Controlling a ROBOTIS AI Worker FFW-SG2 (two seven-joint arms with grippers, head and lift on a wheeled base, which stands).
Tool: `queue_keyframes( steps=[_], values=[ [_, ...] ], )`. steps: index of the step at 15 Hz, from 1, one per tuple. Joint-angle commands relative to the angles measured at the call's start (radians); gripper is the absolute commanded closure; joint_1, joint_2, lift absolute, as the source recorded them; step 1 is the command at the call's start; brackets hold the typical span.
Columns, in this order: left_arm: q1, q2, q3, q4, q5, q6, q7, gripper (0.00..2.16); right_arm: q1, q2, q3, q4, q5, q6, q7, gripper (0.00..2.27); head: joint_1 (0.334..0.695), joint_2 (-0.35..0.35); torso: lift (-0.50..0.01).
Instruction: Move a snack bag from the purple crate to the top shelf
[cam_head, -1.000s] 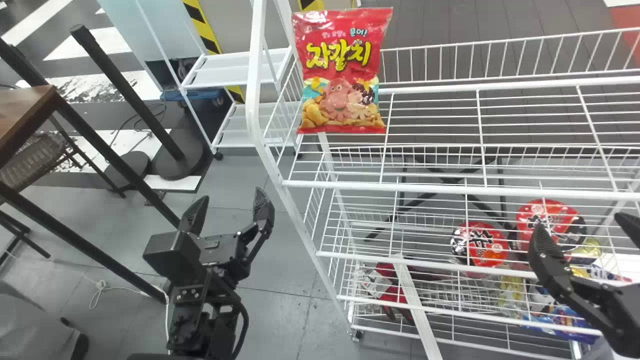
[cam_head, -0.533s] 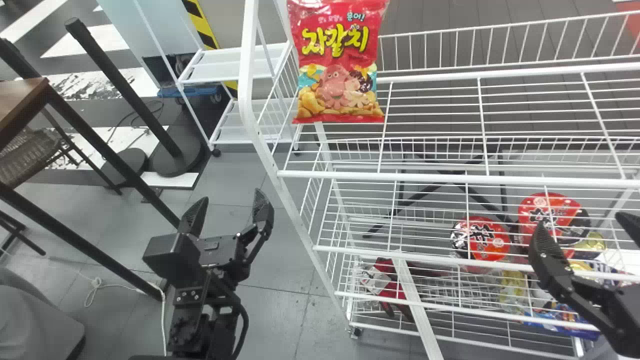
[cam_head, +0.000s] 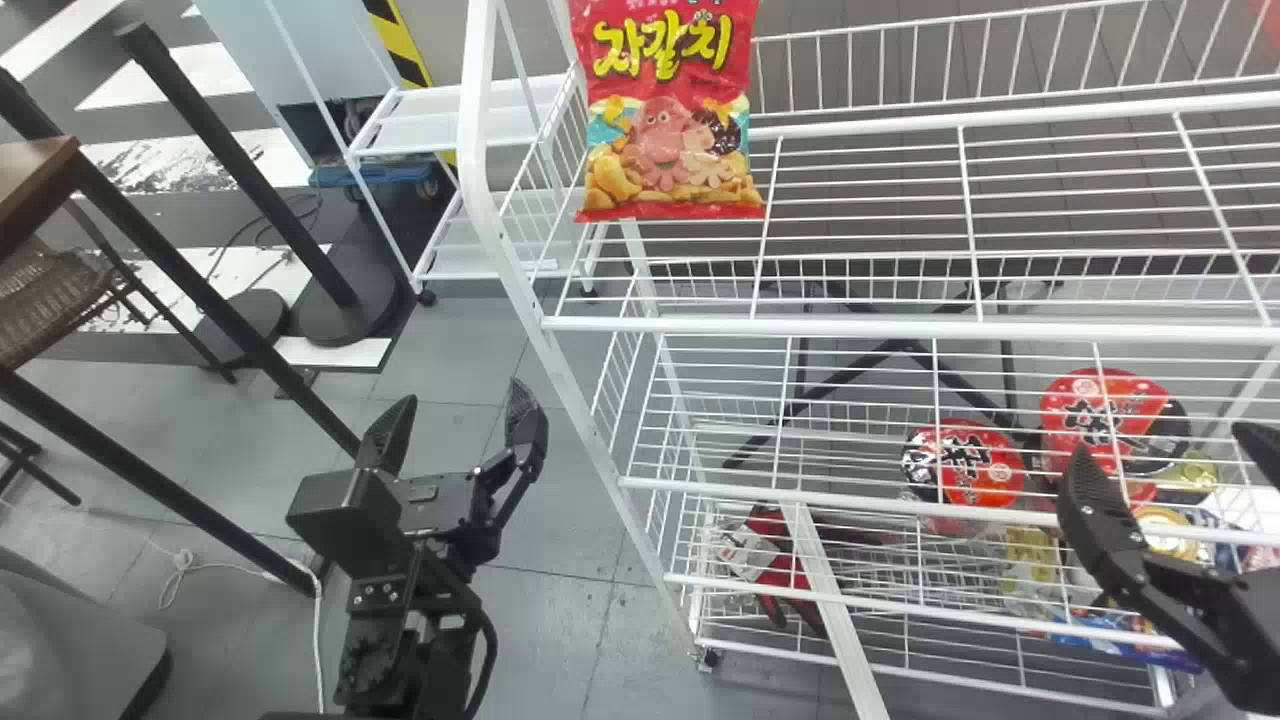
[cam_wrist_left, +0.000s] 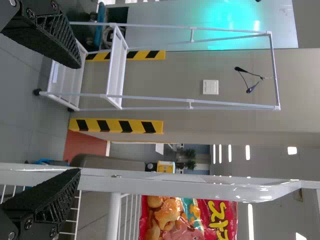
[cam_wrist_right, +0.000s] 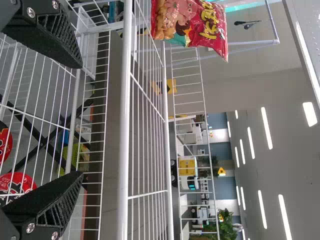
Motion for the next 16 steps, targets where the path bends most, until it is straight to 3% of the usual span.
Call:
queue_keyframes(
  steps=[1,16],
  values=[
    [0.002,0.000,-0.001,0.004,-0.006,-0.015,0.000,0.07,-0.001,0.001,0.000,0.001,0.000,0.000,0.000,0.04,0.695,0.294,-0.166],
    [0.006,0.000,-0.006,0.004,-0.012,-0.028,0.000,0.06,0.004,0.001,0.001,0.006,0.000,-0.022,0.000,0.04,0.695,0.290,-0.226]
  ],
)
